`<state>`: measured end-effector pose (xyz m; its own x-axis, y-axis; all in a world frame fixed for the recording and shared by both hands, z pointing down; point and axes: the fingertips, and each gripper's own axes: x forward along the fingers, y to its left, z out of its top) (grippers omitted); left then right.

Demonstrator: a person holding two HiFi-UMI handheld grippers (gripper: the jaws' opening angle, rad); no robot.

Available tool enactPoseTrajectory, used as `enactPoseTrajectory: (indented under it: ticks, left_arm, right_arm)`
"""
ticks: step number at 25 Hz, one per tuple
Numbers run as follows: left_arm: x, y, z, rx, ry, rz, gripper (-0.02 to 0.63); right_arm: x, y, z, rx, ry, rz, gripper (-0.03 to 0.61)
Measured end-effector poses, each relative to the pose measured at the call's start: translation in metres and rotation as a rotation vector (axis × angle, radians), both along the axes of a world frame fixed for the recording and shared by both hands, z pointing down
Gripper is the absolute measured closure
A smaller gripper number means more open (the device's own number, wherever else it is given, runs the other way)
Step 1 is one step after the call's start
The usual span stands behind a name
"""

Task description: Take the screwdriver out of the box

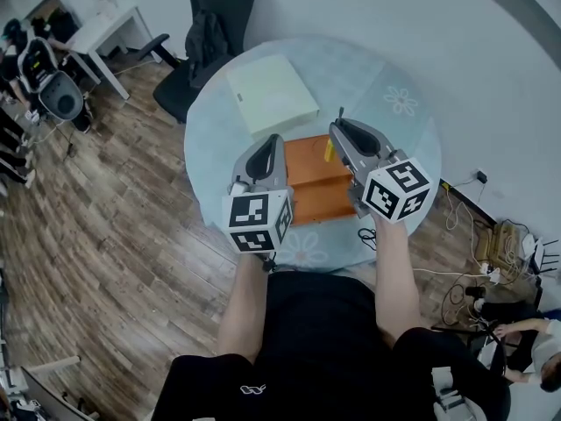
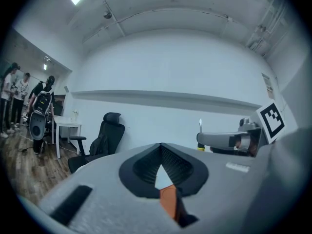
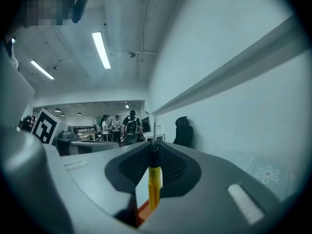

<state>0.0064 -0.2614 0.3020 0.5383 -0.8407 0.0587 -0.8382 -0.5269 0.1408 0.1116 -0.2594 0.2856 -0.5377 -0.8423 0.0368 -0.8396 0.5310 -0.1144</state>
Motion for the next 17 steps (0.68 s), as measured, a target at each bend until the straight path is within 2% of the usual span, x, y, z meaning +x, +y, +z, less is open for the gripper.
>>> enactPoseTrajectory:
  ticks: [17]
  left_arm:
    - [-0.005,0.002,0.002,-0.013,0.003,-0.023,0.612]
  right_arm:
    - [-0.011,0.001,0.006,-0.012,0.028,-0.045,0.517]
